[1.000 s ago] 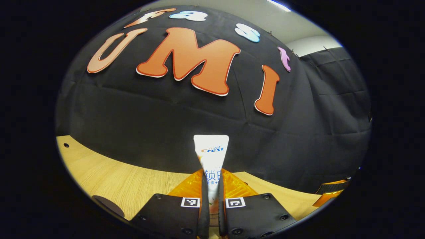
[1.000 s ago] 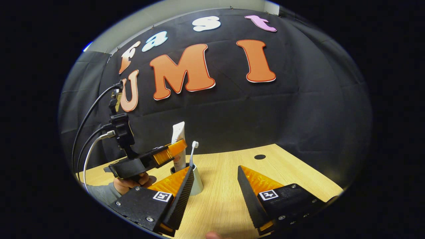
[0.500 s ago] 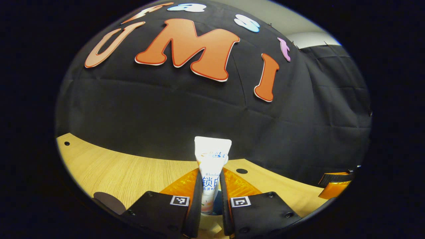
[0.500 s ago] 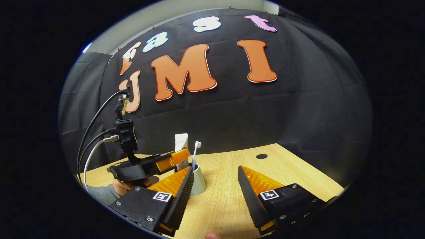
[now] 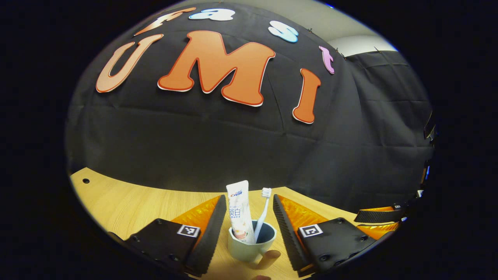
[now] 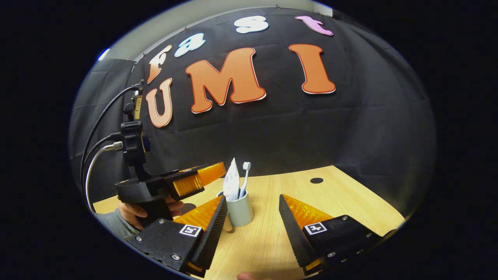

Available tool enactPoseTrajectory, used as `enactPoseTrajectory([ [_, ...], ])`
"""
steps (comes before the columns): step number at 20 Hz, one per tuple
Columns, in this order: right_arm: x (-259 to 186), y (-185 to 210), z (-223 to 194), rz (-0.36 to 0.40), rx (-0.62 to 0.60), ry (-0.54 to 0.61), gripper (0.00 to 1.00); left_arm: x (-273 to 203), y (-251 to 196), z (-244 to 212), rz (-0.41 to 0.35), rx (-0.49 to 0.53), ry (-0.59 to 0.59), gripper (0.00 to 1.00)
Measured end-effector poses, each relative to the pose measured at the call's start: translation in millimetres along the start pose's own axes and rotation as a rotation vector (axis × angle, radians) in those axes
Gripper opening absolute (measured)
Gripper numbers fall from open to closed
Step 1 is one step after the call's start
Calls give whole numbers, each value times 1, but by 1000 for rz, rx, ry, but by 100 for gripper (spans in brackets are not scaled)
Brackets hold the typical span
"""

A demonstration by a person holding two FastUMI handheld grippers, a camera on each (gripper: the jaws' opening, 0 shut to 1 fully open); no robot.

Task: Put the toothbrush and toothpaste on the desktop into the cup, then pick up the cup and place it on the coaster on the desktop.

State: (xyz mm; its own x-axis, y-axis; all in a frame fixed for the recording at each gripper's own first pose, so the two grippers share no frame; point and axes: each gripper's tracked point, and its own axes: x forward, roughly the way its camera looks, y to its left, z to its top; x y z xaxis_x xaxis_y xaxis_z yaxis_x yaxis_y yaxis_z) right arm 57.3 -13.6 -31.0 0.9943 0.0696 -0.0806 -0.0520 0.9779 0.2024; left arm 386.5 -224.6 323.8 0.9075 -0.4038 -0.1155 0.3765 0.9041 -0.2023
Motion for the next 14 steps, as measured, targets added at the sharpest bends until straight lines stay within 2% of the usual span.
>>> enactPoseTrajectory([
  [3, 2, 9, 0, 15, 2, 35, 81, -19, 11, 7, 19, 17, 18, 91],
  [8, 6, 18, 16, 23, -46, 73, 82, -53, 45, 22, 102, 72, 32, 99],
  [14, 22, 45, 26, 47, -88, 160, 82, -100, 80, 40, 184, 115, 21, 98],
])
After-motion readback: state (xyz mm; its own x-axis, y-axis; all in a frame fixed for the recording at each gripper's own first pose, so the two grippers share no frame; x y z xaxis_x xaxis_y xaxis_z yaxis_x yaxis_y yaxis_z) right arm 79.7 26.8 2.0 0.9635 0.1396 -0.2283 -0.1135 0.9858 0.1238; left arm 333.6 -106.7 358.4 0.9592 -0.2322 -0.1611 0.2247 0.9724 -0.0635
